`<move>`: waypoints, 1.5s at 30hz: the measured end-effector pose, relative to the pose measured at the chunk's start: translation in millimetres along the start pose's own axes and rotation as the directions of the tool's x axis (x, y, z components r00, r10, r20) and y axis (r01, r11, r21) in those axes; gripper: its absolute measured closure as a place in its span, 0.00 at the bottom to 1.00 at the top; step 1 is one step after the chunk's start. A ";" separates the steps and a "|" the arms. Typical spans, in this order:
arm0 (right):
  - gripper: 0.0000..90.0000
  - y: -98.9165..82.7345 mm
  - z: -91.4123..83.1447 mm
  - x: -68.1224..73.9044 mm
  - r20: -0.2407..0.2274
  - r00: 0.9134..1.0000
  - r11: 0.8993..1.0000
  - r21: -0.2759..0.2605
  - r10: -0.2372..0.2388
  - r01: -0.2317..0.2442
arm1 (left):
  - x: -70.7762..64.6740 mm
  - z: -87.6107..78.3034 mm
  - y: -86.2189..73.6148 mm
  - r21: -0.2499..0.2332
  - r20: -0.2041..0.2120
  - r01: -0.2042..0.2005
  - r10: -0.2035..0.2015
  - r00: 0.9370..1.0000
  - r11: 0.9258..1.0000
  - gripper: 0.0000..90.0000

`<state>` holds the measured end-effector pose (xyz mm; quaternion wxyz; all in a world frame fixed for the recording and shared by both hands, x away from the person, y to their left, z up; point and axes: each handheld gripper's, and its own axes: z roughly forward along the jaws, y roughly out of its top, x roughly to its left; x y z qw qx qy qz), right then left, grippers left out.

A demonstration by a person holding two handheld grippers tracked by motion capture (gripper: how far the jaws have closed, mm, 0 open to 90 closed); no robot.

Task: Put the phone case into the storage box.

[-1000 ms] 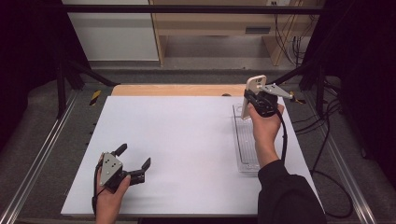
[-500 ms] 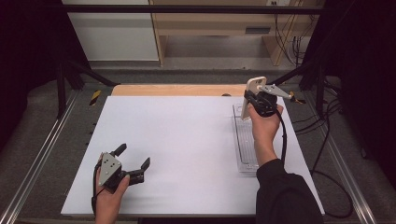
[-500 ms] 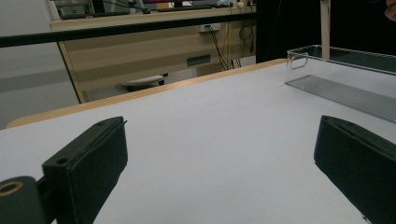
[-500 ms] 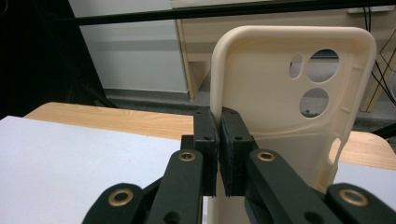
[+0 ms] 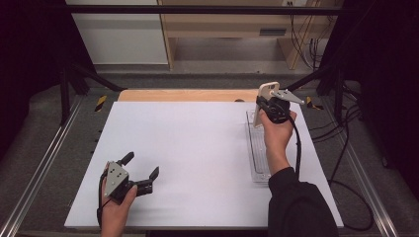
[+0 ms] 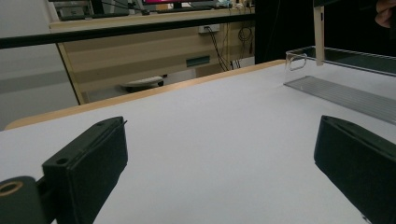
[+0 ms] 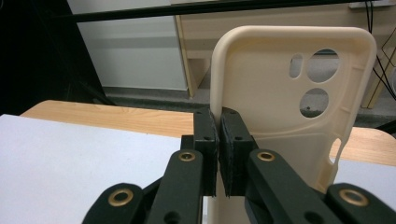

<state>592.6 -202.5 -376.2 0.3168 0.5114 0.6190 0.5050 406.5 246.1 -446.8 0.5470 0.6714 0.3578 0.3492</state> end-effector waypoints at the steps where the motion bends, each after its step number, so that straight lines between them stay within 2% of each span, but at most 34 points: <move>1: 0.96 -0.5 0.6 -0.1 0.000 1.000 1.000 -0.002 0.001 -0.001 | 0.1 -0.1 0.0 0.000 0.000 0.001 -0.001 1.000 1.000 0.03; 15: 0.96 -7.9 13.1 -0.4 0.027 1.000 1.000 0.007 0.014 -0.014 | 1.6 -0.5 -0.9 -0.001 -0.002 0.010 -0.010 1.000 1.000 0.03; 35: 0.96 -16.2 21.0 -2.5 0.063 0.998 0.999 0.032 0.022 -0.024 | 1.6 0.1 -1.9 0.003 -0.001 0.014 -0.014 1.000 1.000 0.03; 45: 0.96 -19.0 24.3 -2.5 0.063 0.998 0.999 0.036 0.031 -0.034 | 1.4 0.2 -2.0 0.005 0.001 0.014 -0.014 1.000 1.000 0.03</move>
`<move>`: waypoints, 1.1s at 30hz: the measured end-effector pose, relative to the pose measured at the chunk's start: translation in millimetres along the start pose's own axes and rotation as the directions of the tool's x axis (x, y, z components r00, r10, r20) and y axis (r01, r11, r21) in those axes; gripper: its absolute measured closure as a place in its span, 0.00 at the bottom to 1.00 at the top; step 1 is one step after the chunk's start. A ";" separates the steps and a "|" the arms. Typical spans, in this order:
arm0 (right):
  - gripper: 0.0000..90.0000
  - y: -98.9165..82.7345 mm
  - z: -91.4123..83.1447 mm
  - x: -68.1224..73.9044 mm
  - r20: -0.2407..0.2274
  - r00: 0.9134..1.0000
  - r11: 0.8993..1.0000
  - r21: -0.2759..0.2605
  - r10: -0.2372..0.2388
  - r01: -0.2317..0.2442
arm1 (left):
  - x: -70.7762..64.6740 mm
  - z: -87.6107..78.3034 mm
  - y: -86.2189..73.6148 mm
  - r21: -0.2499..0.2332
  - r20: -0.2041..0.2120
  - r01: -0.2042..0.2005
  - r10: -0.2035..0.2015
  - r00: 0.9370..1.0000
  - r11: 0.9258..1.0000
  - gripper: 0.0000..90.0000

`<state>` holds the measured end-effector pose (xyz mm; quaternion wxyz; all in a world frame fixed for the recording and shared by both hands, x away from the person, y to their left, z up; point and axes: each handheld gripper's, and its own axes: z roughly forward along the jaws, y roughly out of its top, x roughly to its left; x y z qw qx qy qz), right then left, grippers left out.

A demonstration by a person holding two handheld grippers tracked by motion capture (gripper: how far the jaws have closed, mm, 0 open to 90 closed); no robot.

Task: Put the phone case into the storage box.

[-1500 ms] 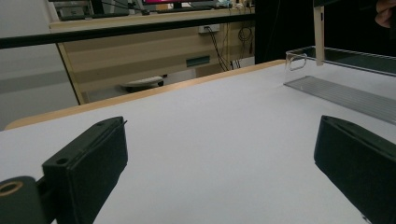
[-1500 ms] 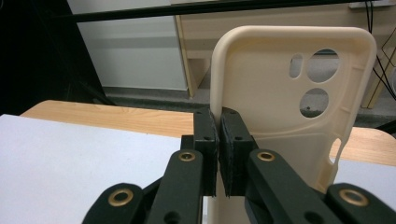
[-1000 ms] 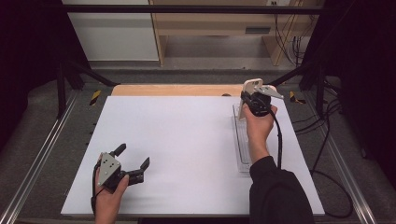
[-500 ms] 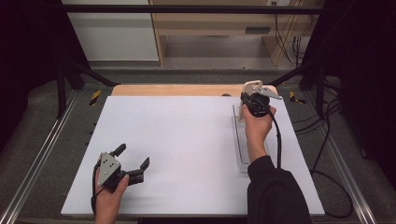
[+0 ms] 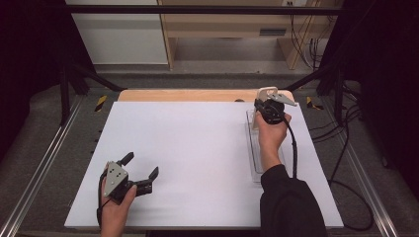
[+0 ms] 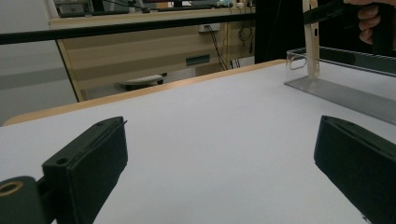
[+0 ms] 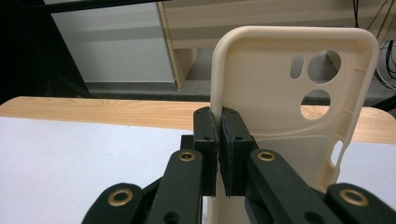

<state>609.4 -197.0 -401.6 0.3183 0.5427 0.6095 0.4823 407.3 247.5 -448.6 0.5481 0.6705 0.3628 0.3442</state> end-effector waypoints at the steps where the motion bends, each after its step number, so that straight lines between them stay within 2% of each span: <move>1: 0.96 -0.2 0.2 0.1 0.000 1.000 1.000 0.000 0.001 -0.001 | 0.0 0.0 0.0 0.000 0.000 0.000 0.000 1.000 1.000 0.03; 24: 0.96 -6.5 9.0 3.8 -0.012 1.000 1.000 0.005 0.001 -0.001 | -0.3 0.5 -0.1 0.000 0.005 0.002 -0.002 1.000 1.000 0.03; 33: 0.96 -7.2 12.3 4.7 -0.009 1.000 1.000 -0.003 -0.013 0.013 | -0.3 0.4 -0.1 0.000 0.005 0.002 -0.002 1.000 1.000 0.03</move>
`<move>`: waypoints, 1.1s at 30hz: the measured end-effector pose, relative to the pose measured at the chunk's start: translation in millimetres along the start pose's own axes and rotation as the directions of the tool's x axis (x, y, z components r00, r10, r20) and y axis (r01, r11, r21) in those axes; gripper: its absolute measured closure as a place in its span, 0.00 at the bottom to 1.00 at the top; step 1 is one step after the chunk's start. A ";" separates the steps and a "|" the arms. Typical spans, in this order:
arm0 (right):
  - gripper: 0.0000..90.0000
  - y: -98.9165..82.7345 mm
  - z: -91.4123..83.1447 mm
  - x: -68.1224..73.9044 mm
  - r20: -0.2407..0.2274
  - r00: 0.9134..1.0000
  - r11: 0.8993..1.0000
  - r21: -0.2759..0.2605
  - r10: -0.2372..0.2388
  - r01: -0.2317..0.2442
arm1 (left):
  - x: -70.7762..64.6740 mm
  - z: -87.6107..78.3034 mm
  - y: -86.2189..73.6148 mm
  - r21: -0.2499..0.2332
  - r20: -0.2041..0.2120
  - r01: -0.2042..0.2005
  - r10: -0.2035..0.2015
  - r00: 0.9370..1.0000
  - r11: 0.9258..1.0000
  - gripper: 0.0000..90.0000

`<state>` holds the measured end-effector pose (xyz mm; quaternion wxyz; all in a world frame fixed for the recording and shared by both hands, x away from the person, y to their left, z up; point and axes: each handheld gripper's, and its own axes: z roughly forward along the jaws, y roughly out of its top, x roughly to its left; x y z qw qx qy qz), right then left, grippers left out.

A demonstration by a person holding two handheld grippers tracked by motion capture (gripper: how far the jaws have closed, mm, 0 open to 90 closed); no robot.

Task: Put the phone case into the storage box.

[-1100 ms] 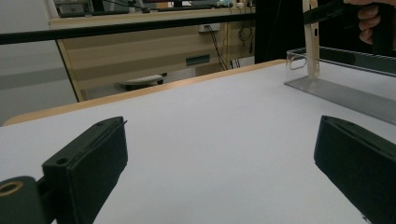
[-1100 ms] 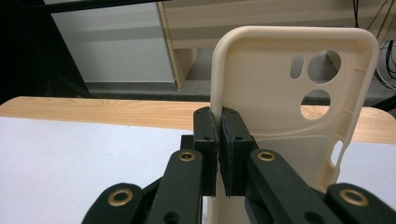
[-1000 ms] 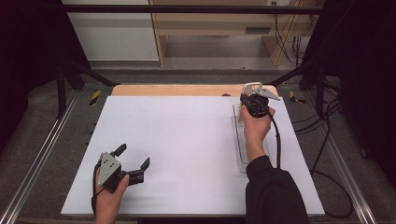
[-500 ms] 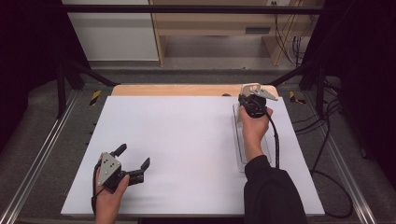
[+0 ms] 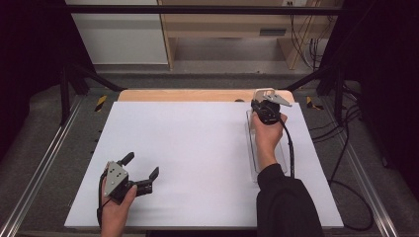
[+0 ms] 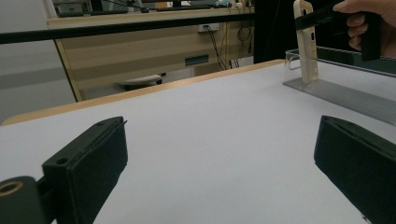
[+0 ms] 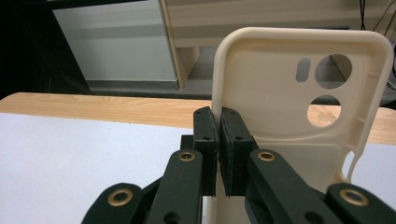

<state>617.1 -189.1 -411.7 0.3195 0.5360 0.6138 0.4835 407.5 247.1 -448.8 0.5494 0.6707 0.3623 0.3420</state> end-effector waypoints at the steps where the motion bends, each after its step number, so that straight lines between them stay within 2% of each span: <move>1: 0.96 -0.2 0.2 -0.1 0.002 1.000 1.000 -0.001 -0.002 0.002 | 0.1 0.0 0.0 0.000 0.000 0.000 0.000 1.000 1.000 0.03; 28: 0.96 -1.8 3.6 2.0 -0.007 0.999 0.998 -0.053 -0.035 0.035 | -0.6 0.1 0.2 -0.002 0.002 0.001 -0.001 1.000 1.000 0.03; 33: 0.96 -3.3 5.6 2.5 -0.007 0.999 0.998 -0.048 -0.040 0.040 | -0.6 0.2 -0.1 0.000 0.003 0.000 0.000 1.000 1.000 0.03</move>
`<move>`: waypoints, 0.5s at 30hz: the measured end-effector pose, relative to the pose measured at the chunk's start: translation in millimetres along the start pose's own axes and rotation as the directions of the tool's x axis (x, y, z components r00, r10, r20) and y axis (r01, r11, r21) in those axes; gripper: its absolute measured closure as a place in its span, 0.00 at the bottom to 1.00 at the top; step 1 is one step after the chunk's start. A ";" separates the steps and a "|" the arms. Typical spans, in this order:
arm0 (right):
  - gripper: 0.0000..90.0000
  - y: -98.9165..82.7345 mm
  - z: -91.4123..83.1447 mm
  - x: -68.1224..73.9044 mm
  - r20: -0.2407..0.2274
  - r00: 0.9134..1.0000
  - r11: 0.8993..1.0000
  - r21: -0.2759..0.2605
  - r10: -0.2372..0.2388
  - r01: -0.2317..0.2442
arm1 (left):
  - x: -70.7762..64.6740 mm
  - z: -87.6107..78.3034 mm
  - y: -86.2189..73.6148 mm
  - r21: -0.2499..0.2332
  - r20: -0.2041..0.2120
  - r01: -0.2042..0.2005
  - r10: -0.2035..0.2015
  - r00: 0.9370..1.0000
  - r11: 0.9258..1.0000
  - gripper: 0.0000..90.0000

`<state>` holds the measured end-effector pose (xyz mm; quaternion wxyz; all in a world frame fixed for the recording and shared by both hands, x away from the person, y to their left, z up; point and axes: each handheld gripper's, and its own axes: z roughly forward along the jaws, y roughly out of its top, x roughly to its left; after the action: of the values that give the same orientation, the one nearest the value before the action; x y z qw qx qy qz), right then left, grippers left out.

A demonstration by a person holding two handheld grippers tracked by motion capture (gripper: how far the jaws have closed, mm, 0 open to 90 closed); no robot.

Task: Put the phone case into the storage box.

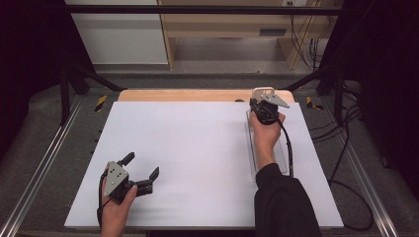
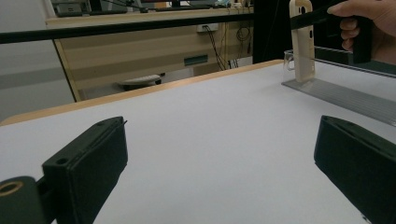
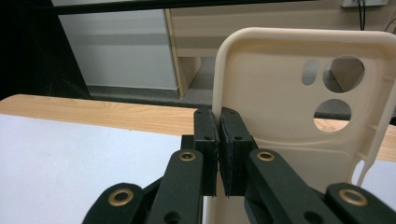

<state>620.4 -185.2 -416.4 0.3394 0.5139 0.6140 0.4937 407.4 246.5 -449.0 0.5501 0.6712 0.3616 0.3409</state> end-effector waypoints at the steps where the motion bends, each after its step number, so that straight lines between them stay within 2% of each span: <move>1: 0.96 -0.5 0.5 -0.1 0.001 1.000 1.000 -0.001 0.000 0.000 | 0.0 0.0 0.0 0.000 0.000 0.001 -0.001 1.000 1.000 0.03; 15: 0.96 -3.4 4.1 0.4 0.003 1.000 1.000 0.004 -0.016 0.016 | -0.1 0.2 -0.1 0.001 0.001 -0.001 0.001 1.000 1.000 0.03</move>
<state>623.1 -183.7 -420.8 0.3433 0.5104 0.6185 0.4890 407.5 246.3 -449.1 0.5498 0.6719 0.3612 0.3404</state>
